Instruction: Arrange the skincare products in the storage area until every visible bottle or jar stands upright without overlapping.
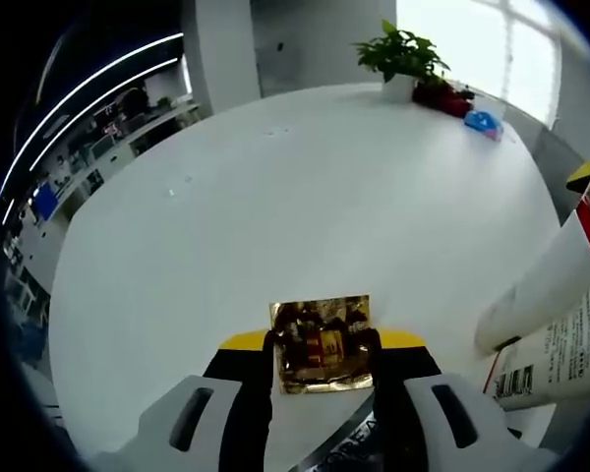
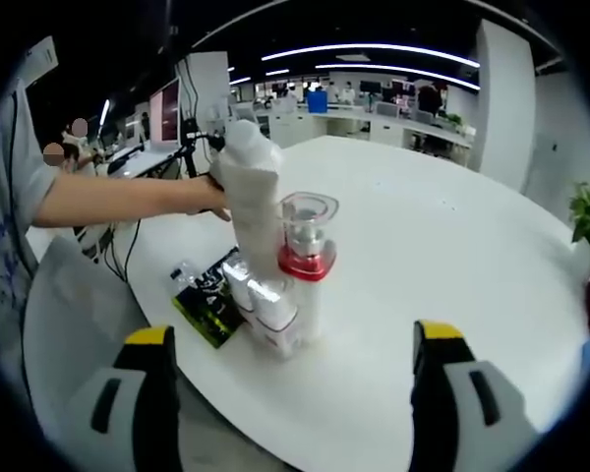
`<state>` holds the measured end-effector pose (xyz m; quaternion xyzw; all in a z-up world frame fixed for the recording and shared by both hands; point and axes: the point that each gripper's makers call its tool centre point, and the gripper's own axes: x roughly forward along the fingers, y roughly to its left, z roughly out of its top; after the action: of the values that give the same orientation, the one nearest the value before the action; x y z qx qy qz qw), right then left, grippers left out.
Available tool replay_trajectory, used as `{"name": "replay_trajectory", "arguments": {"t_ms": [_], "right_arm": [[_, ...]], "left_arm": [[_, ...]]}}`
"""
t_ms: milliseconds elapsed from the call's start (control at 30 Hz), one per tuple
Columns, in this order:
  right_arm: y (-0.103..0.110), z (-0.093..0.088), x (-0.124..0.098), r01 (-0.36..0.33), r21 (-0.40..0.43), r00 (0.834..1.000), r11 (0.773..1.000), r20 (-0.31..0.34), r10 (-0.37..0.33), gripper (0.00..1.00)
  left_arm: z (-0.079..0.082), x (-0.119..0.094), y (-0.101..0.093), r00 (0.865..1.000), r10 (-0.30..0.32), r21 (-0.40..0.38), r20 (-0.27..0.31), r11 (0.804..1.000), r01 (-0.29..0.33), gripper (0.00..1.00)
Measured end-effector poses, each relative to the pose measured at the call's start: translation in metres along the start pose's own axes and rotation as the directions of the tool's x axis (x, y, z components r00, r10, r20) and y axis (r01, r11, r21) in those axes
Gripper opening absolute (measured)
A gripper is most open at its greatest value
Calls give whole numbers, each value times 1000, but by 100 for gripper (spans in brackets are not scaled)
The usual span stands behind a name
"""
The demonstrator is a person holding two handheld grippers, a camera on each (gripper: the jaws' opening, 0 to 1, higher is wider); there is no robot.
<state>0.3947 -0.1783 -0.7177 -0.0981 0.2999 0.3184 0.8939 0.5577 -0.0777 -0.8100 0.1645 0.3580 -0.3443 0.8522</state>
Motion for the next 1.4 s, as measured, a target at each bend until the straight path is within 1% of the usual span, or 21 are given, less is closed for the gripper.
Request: {"name": "replay_trajectory", "arguments": {"t_ms": [133,800,1033,1133,1400], "right_arm": [[1,1,0,-1,-4,1000,1000,-1,1,100],[0,4,-2,8,-6,1000,1000,-4,-8,100],[1,8,-2,3,-5,1000,1000,6,-3,100],[0,8,-2,8,-18,1000,1000,1,-8,100],[0,9,-3,-1,-19,1000,1000,4,1,100]], "left_arm": [[3,-3,1,1000,4,-1,13,1000,-4,36],[21,-18,19,996,34,-25,82,999,-33,36],[23,-24,20,996,31,-26,85,999,-29,36],[23,-27,23,995,37,-23,88,999,-35,36],[24,-34,26,995,38,-22,91,999,-36,36]]}}
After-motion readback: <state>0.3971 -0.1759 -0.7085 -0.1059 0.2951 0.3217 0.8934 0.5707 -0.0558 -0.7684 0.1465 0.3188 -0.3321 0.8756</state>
